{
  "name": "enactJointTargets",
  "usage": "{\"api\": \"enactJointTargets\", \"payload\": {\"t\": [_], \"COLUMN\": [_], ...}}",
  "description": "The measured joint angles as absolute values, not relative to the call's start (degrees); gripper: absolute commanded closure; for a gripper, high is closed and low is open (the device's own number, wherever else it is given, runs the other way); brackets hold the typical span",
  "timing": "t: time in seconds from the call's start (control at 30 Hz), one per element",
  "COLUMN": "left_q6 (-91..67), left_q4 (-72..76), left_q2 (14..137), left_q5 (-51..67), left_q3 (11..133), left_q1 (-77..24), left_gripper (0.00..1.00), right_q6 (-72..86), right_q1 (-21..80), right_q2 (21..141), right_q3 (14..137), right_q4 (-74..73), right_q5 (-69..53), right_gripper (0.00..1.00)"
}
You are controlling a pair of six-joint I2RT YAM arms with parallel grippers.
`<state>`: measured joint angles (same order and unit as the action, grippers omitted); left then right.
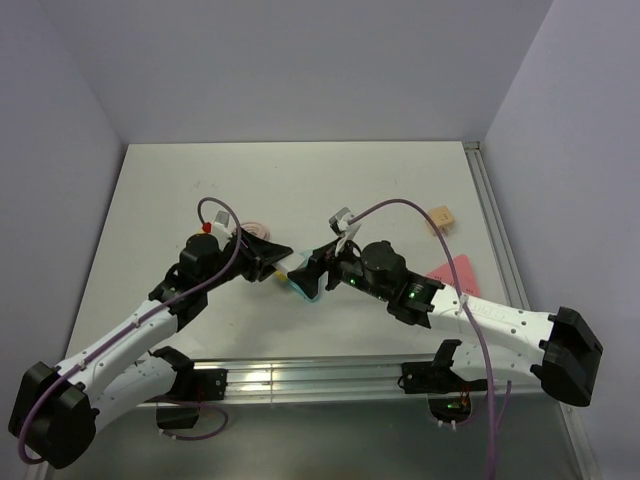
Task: Insert the plug
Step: Pick up the plug from the center of the board.
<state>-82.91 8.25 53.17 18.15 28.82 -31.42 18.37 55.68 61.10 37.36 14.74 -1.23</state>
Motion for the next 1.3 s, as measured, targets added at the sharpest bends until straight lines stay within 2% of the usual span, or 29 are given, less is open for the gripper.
{"api": "enactJointTargets", "payload": {"t": [0.2,0.27,0.33,0.8,0.87,0.9,1.07,1.2,1.3], "left_q6": [-87.85,-89.41,-90.61,-94.04,-94.06,-94.04,-94.21,-94.72,-95.24], "left_q4": [12.14,13.21,13.74,16.05,16.23,16.21,16.27,16.45,16.67], "left_q2": [52.95,52.97,52.97,52.97,52.97,52.95,52.93,52.6,52.53], "left_q5": [18.33,18.61,18.63,18.7,18.63,18.63,18.35,17.91,17.58], "left_q3": [27.27,26.17,25.41,25.28,25.28,25.28,25.1,24.23,23.73], "left_q1": [-31.4,-31.42,-31.4,-31.42,-31.42,-31.42,-31.81,-32.08,-32.21], "left_gripper": [1.0,1.0,1.0,1.0,1.0,1.0,1.0,1.0,0.98], "right_q6": [18.39,18.28,18.28,18.13,18.17,18.17,18.55,18.0,18.06], "right_q1": [56.29,56.66,57.04,58.67,58.7,58.76,59.09,59.27,59.29], "right_q2": [62.13,62.11,62.13,65.08,65.71,65.93,66.0,66.02,66.39], "right_q3": [35.29,33.8,32.97,32.84,32.84,32.77,31.79,31.79,31.79], "right_q4": [19.9,22.09,23.46,28.51,28.67,28.99,30.61,30.57,30.41], "right_q5": [1.78,3.03,3.77,4.4,4.43,4.4,4.32,3.92,3.6], "right_gripper": [0.01,0.12,0.16,0.18,0.21,0.26,0.27,0.59,0.69]}}
